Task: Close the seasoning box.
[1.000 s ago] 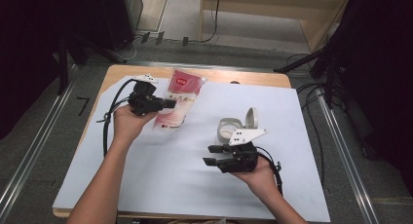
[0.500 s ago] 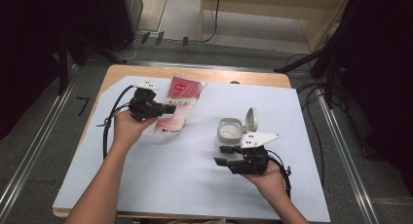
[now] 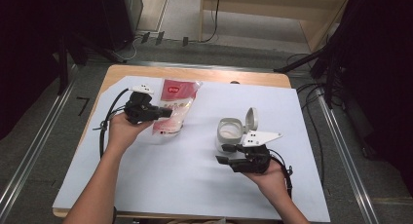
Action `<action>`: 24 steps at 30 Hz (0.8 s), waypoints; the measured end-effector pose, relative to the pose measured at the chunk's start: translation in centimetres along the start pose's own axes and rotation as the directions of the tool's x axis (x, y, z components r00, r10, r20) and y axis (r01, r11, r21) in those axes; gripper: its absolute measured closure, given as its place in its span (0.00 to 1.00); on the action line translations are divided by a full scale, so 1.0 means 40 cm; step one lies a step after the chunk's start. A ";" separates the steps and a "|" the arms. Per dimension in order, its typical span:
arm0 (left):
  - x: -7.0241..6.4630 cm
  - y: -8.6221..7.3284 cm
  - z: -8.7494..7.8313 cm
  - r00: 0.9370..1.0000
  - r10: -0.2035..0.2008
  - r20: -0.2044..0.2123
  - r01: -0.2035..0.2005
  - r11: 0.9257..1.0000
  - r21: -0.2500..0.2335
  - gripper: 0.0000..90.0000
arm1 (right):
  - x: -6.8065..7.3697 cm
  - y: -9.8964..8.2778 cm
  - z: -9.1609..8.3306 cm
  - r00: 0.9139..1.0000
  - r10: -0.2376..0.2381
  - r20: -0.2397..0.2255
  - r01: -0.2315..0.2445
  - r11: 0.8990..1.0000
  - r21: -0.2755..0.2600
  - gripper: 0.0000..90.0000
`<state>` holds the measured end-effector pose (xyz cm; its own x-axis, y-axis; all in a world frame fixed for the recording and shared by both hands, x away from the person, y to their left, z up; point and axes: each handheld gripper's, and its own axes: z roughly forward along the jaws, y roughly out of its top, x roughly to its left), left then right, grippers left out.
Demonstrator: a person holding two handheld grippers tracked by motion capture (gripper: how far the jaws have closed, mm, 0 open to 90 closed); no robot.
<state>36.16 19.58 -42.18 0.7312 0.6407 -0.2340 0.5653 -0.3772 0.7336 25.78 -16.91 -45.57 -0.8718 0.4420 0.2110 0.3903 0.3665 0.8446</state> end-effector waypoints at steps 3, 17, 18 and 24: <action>0.001 -0.012 -0.007 1.000 0.000 -0.008 0.000 1.000 0.002 0.94 | 0.000 0.000 0.001 1.000 0.006 -0.001 -0.006 1.000 -0.001 0.59; -0.013 -0.051 -0.039 1.000 0.013 0.009 -0.013 1.000 -0.010 0.92 | 0.005 0.004 0.009 1.000 -0.007 -0.007 0.007 1.000 0.002 0.59; -0.013 -0.052 -0.041 1.000 0.019 0.015 -0.019 1.000 -0.011 0.92 | 0.005 0.004 0.010 1.000 -0.009 -0.007 0.010 1.000 0.003 0.59; -0.015 -0.065 -0.056 0.999 0.026 0.018 -0.026 0.999 -0.020 0.90 | 0.009 0.006 0.015 1.000 -0.014 -0.008 0.014 1.000 0.009 0.59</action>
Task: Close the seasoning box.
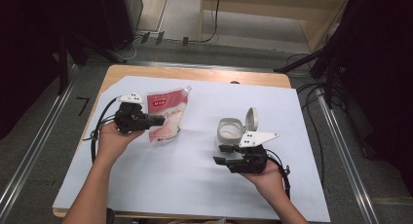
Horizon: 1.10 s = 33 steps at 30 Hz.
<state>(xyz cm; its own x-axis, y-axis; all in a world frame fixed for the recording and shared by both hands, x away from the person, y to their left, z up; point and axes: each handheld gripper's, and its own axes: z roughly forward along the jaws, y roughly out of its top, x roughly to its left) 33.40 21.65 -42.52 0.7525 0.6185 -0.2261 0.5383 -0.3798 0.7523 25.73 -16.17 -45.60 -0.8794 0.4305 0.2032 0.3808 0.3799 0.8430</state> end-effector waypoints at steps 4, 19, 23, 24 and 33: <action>-0.002 -0.008 -0.006 1.000 -0.001 -0.014 0.001 1.000 -0.012 0.87 | 0.001 0.001 0.003 1.000 -0.004 0.000 0.004 1.000 0.005 0.59; 0.004 -0.028 -0.028 1.000 0.008 -0.013 -0.008 1.000 -0.030 0.77 | 0.000 0.003 0.006 1.000 -0.010 0.007 0.010 1.000 0.011 0.59; -0.001 -0.037 -0.039 1.000 0.017 -0.001 -0.017 0.998 -0.060 0.74 | -0.001 0.003 0.008 1.000 -0.009 0.008 0.009 1.000 0.016 0.59; -0.001 -0.038 -0.041 1.000 0.023 -0.004 -0.023 0.998 -0.065 0.73 | -0.001 0.002 0.009 1.000 -0.008 0.006 0.008 1.000 0.019 0.59; -0.010 -0.030 -0.062 1.000 0.013 0.012 -0.012 0.996 -0.089 0.62 | -0.001 0.003 0.012 1.000 -0.012 0.010 0.012 1.000 0.024 0.59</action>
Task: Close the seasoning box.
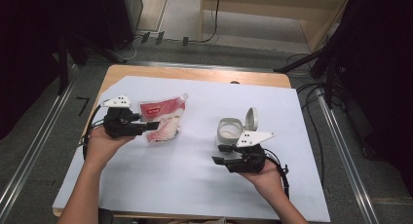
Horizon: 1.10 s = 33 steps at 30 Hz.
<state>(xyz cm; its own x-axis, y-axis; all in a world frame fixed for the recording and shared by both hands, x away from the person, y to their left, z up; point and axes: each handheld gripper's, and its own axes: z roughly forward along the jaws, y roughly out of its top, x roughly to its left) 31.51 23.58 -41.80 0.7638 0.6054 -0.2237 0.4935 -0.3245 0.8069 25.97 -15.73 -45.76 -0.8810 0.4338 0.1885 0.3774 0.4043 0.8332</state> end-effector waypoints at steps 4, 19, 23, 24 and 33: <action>-0.004 0.007 -0.012 1.000 0.020 -0.010 -0.020 1.000 0.001 0.56 | -0.001 0.001 -0.001 1.000 0.003 0.001 -0.003 1.000 0.000 0.58; 0.002 -0.002 -0.060 0.999 0.042 -0.008 -0.041 0.997 0.058 0.49 | -0.008 0.005 -0.015 1.000 0.015 0.010 -0.015 1.000 -0.005 0.58; 0.005 -0.008 -0.075 0.999 0.046 -0.025 -0.045 0.997 0.066 0.49 | -0.008 0.006 -0.018 1.000 0.011 0.013 -0.011 1.000 -0.006 0.58; 0.005 -0.010 -0.079 0.998 0.043 -0.034 -0.041 0.997 0.066 0.49 | -0.008 0.006 -0.019 1.000 0.010 0.014 -0.010 1.000 -0.007 0.58; 0.023 -0.031 -0.117 0.998 0.031 -0.060 -0.028 0.999 0.042 0.47 | -0.011 0.008 -0.022 1.000 0.014 0.016 -0.014 1.000 -0.011 0.58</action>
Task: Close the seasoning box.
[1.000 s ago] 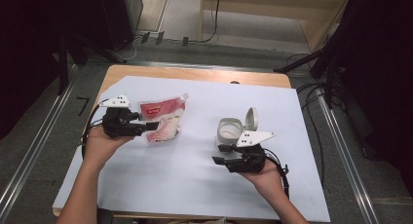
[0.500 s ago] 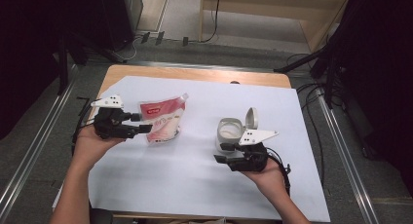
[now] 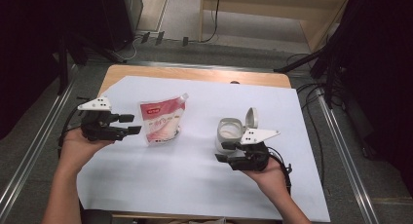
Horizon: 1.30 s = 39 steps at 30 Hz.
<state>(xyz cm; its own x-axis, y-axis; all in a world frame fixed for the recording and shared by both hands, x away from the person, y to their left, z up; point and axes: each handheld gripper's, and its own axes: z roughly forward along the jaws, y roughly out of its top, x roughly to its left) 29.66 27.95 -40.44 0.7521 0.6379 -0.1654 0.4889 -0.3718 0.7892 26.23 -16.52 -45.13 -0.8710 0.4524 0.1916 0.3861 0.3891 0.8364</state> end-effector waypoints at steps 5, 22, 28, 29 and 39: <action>0.018 -0.018 -0.011 1.000 -0.017 -0.013 0.017 1.000 -0.006 0.44 | -0.001 0.000 0.000 1.000 0.002 0.001 -0.002 1.000 0.003 0.57; 0.058 -0.048 0.024 0.980 -0.107 -0.165 0.107 0.994 -0.015 0.41 | -0.016 -0.003 -0.044 1.000 0.014 0.019 -0.014 1.000 -0.008 0.57; 0.056 -0.039 0.042 0.983 -0.091 -0.158 0.094 0.996 0.010 0.40 | -0.021 -0.010 -0.070 0.999 0.024 0.024 -0.024 1.000 -0.002 0.57; 0.055 -0.039 0.045 0.983 -0.097 -0.155 0.100 0.995 0.011 0.40 | -0.022 -0.011 -0.077 0.999 0.025 0.027 -0.025 1.000 -0.002 0.57; 0.059 -0.031 0.054 0.983 -0.086 -0.160 0.089 0.996 0.014 0.41 | -0.027 -0.018 -0.142 0.998 0.042 0.044 -0.041 0.999 -0.025 0.63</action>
<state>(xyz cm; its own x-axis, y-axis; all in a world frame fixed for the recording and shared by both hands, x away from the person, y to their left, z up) 31.81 28.47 -43.08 0.6272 0.7670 -0.1356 0.5601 -0.3232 0.7628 25.17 -21.84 -43.02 -0.8399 0.5031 0.2037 0.4135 0.3500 0.8406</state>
